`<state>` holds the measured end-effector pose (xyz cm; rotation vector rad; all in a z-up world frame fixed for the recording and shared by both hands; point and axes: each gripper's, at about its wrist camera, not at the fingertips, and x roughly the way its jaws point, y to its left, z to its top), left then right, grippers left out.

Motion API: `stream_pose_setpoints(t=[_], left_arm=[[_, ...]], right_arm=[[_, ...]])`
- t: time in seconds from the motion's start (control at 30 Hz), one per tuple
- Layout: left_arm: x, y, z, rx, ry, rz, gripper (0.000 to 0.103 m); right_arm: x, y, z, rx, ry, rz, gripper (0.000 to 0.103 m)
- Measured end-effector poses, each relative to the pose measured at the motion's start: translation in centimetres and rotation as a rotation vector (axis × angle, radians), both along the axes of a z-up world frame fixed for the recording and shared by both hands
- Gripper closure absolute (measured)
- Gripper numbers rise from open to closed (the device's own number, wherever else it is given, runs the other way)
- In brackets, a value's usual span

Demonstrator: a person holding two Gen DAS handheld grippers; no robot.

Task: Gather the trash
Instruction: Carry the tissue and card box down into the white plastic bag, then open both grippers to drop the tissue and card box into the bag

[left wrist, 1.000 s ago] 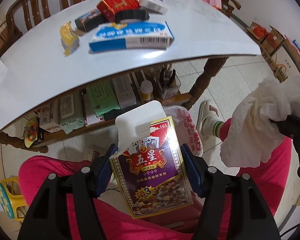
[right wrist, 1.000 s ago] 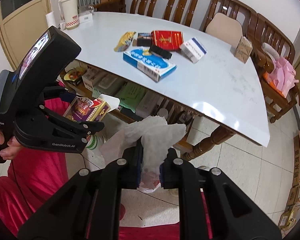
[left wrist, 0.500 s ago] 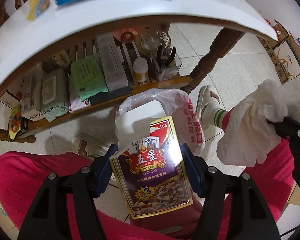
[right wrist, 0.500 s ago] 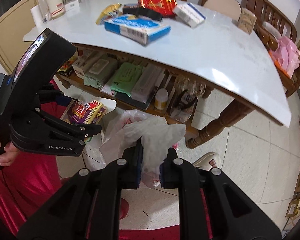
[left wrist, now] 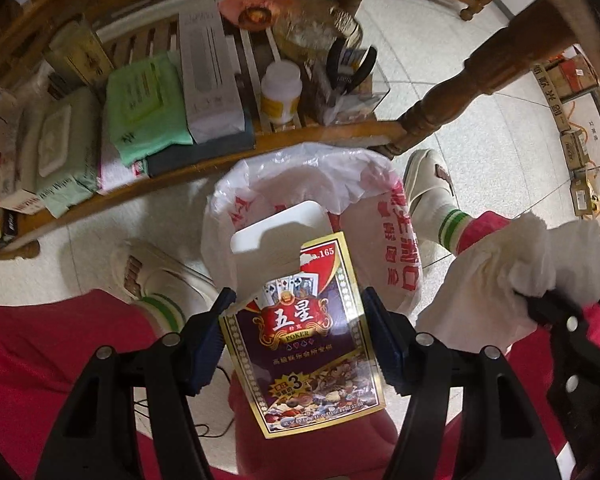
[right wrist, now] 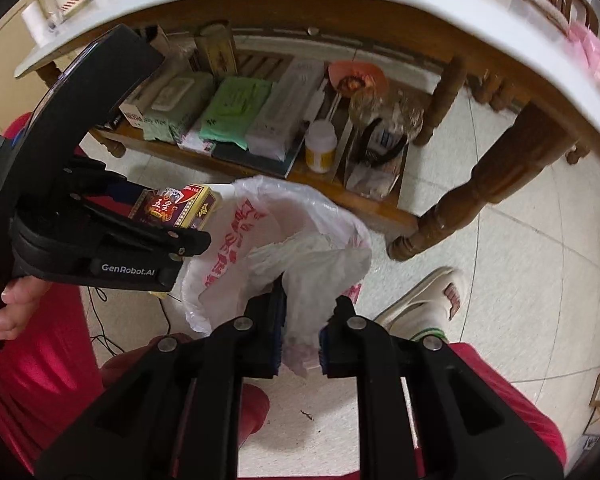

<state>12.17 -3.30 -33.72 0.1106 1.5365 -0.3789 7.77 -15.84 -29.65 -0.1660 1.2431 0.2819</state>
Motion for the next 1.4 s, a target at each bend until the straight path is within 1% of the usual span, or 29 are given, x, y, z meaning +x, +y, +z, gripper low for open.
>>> stream_pose_setpoints(t=[0.2, 0.33, 0.47, 0.83, 0.97, 1.1, 1.33, 1.4], left_arm=[[1.3, -0.9, -3.2, 0.016, 0.059, 0.021, 0.04], [2.0, -1.2, -4.9, 0.02, 0.083, 0.029, 0.04], [2.6, -1.4, -6.7, 0.035, 0.116, 0.032, 0.04], [3.9, -1.0, -11.2, 0.035, 0.224, 0.068, 0.04], [4.5, -0.6, -12.9, 0.046, 0.264, 0.086, 0.04], [4.6, -0.2, -14.0, 0.05, 0.291, 0.107, 0.04], [4.8, -0.3, -14.6, 0.045, 0.314, 0.124, 0.039], [4.9, -0.2, -14.7, 0.055, 0.315, 0.126, 0.039]], right_arm=[[0.8, -0.1, -3.6, 0.004, 0.064, -0.024, 0.089], [1.3, -0.2, -6.0, 0.029, 0.117, -0.04, 0.089], [1.6, -0.3, -7.8, 0.042, 0.158, -0.054, 0.089], [2.5, 0.4, -12.1, 0.042, 0.238, -0.062, 0.089], [2.7, 0.8, -12.7, 0.04, 0.249, -0.048, 0.089], [3.0, 1.1, -13.3, 0.06, 0.268, -0.045, 0.089], [3.1, 1.4, -13.6, 0.058, 0.275, -0.03, 0.088], [3.2, 1.2, -13.7, 0.061, 0.277, -0.034, 0.082]])
